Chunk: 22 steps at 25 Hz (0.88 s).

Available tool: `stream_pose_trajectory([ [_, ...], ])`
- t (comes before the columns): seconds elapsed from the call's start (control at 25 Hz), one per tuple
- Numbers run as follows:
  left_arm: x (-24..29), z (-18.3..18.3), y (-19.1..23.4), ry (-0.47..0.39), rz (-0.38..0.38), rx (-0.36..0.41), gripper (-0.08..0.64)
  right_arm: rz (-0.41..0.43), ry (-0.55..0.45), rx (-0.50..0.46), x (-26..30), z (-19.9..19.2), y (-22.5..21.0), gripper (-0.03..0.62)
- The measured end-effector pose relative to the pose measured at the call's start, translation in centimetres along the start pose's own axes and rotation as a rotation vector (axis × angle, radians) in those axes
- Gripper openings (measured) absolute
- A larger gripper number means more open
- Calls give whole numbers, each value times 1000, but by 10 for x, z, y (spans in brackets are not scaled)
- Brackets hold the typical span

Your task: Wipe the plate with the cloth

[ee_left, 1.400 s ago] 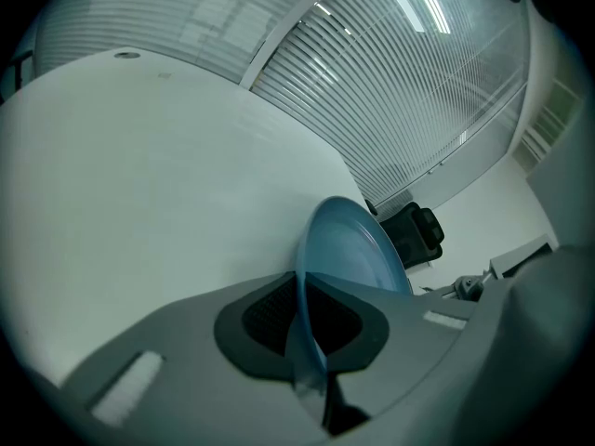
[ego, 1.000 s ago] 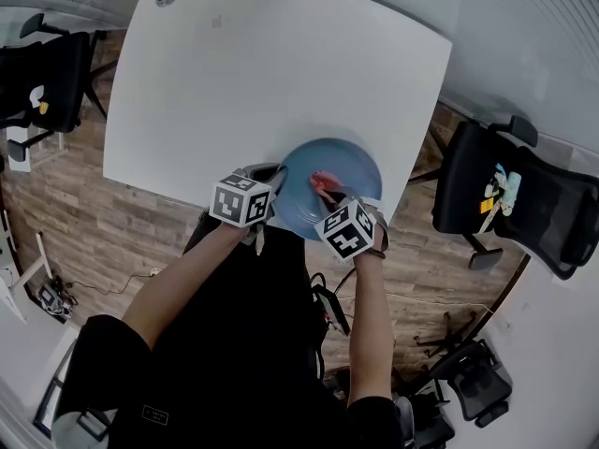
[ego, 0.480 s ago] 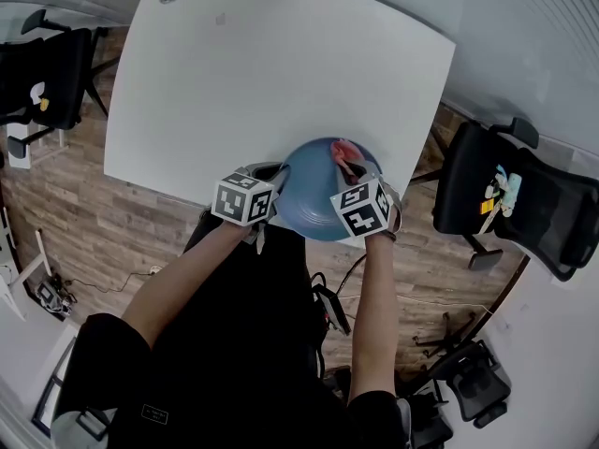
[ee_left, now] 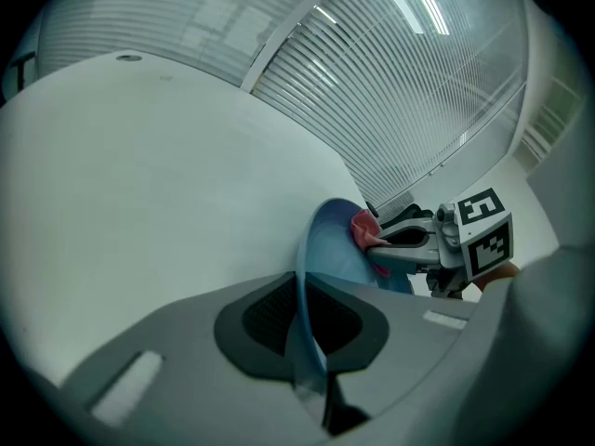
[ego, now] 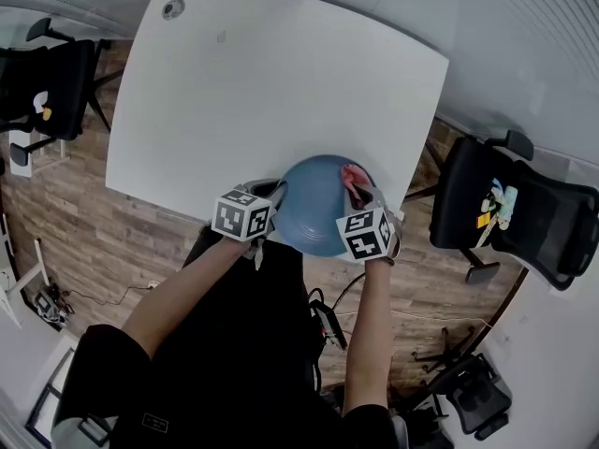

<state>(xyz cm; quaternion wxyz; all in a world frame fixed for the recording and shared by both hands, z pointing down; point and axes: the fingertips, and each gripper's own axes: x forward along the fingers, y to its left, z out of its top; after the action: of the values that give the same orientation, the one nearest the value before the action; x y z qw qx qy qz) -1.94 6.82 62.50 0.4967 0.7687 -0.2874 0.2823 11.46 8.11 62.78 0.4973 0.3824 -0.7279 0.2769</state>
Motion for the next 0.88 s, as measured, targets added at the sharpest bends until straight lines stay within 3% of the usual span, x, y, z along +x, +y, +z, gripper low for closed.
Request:
stream_pose_trajectory([
  [0.24, -1, 2, 2, -10, 10, -12, 17, 18, 5, -51, -2, -9, 33, 23],
  [0.6, -1, 2, 3, -19, 18, -38, 18, 189, -1, -125, -6, -21, 119, 23],
  [0.88, 0, 3, 4, -18, 28, -27, 18, 284, 50, -147, -10, -37, 150, 23],
])
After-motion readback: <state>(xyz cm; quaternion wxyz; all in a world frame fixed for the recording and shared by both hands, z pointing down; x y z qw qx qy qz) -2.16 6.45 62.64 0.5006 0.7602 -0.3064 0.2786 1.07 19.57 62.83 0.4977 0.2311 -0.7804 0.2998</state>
